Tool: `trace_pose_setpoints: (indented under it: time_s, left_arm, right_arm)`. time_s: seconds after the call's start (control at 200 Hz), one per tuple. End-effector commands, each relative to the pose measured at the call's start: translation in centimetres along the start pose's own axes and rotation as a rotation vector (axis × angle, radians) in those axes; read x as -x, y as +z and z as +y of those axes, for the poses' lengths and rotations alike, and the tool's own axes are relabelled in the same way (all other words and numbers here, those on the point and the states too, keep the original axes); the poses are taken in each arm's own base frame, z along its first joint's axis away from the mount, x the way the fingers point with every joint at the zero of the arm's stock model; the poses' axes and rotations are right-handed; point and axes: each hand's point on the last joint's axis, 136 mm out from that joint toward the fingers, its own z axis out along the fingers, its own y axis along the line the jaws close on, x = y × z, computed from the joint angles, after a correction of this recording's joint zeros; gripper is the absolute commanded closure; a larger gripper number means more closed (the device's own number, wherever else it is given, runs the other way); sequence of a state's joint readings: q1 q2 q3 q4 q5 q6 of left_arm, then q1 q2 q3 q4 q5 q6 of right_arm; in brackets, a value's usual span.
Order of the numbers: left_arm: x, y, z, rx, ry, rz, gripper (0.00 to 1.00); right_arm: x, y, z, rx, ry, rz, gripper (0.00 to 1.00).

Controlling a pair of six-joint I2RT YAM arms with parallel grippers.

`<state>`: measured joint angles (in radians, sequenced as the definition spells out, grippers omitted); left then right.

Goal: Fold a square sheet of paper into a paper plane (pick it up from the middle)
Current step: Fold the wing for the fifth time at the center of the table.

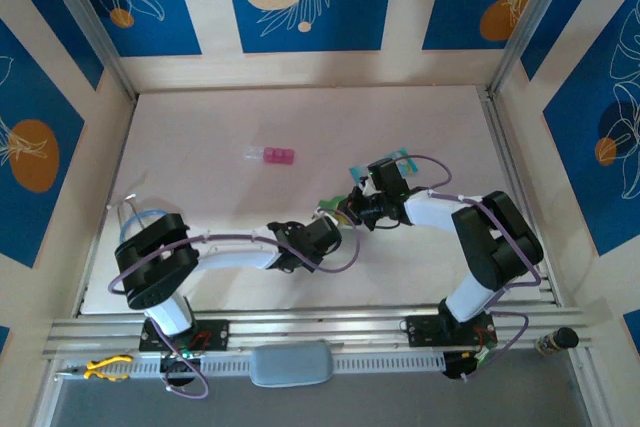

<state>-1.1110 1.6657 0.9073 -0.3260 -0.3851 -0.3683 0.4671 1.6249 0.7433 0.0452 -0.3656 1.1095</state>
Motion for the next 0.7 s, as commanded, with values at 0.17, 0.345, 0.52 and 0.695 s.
trace_pose_setpoints:
  time_s: [0.17, 0.345, 0.52, 0.695]
  left_arm:
    - [1.23, -0.23, -0.82, -0.041, -0.042, -0.028, 0.83]
    - [1.36, -0.52, -0.46, -0.029, -0.044, -0.041, 0.81]
    - [1.73, -0.84, -0.5, -0.042, -0.052, -0.068, 0.8]
    - [1.33, -0.56, -0.48, -0.035, -0.045, -0.05, 0.88]
  right_arm:
    - [-0.38, -0.16, -0.35, -0.006, -0.004, 0.016, 0.98]
    - [-0.38, -0.19, -0.24, -0.004, -0.005, 0.016, 0.99]
    - [-0.36, -0.2, -0.3, -0.004, -0.004, 0.013, 0.99]
    - [-0.37, -0.23, -0.35, -0.007, -0.001, 0.013, 0.99]
